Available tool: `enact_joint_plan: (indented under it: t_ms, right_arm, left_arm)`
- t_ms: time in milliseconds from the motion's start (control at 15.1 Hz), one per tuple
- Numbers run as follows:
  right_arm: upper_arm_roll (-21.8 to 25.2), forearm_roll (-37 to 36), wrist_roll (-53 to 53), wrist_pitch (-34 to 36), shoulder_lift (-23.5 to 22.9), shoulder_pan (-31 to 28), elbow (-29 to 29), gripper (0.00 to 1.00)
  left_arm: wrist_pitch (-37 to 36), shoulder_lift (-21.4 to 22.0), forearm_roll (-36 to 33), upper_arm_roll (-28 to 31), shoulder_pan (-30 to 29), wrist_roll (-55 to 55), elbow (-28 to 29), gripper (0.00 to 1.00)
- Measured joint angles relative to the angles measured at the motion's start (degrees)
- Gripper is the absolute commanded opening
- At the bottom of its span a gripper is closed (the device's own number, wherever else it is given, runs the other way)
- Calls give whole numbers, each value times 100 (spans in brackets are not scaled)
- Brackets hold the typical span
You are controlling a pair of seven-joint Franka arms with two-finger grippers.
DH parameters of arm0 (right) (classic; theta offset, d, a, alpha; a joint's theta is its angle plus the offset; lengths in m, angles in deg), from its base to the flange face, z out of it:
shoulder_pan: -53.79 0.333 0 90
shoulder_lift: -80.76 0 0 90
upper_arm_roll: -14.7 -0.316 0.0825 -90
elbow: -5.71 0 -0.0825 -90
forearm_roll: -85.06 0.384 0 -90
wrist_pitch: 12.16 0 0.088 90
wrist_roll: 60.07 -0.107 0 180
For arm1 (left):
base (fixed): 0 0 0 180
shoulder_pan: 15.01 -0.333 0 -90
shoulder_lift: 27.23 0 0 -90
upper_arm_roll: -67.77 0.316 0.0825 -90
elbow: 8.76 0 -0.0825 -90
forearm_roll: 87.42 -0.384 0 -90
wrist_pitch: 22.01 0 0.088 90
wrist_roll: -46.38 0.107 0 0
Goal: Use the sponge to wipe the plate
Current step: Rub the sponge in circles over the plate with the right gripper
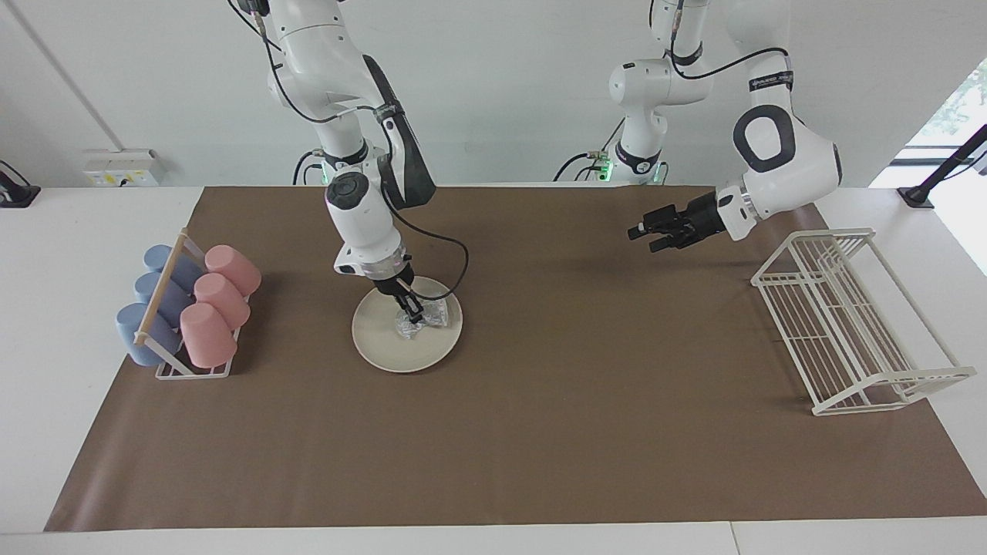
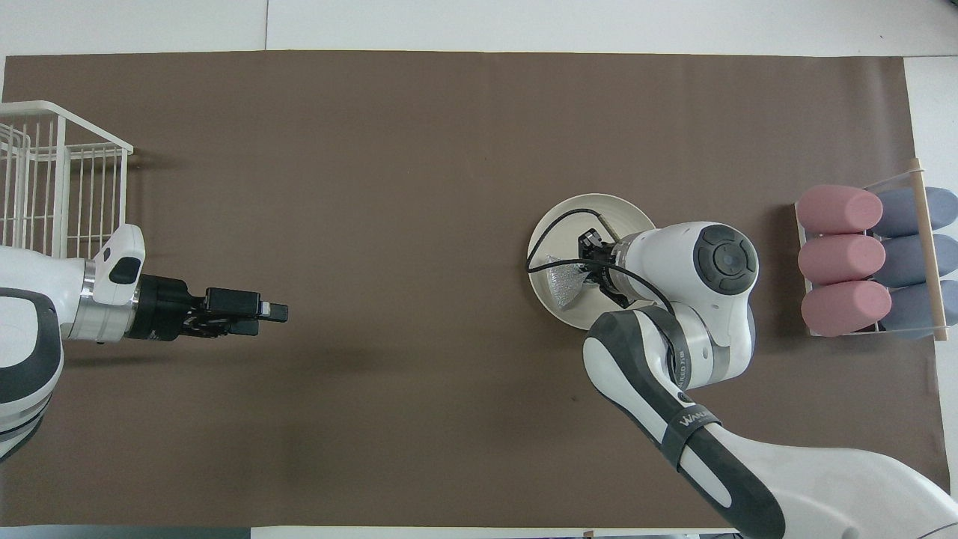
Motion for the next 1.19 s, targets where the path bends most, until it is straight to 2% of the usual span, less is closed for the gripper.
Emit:
enact_joint_plan:
  t_ms: [464,796,1194]
  right_arm:
    - [11,2,1066,-39,-2,-607,-29,0]
    - [5,2,1132,-106,-2,-586,-55,0]
    - [-3,2,358,-114,11,-142,-61,0]
  left_arm:
    - [17,-2,0,0,-7,0,-42,100]
    - [42,-9,0,-17,-7,-78,-99,100]
    - [50,-15,0,-32,-5,-276,-100,100]
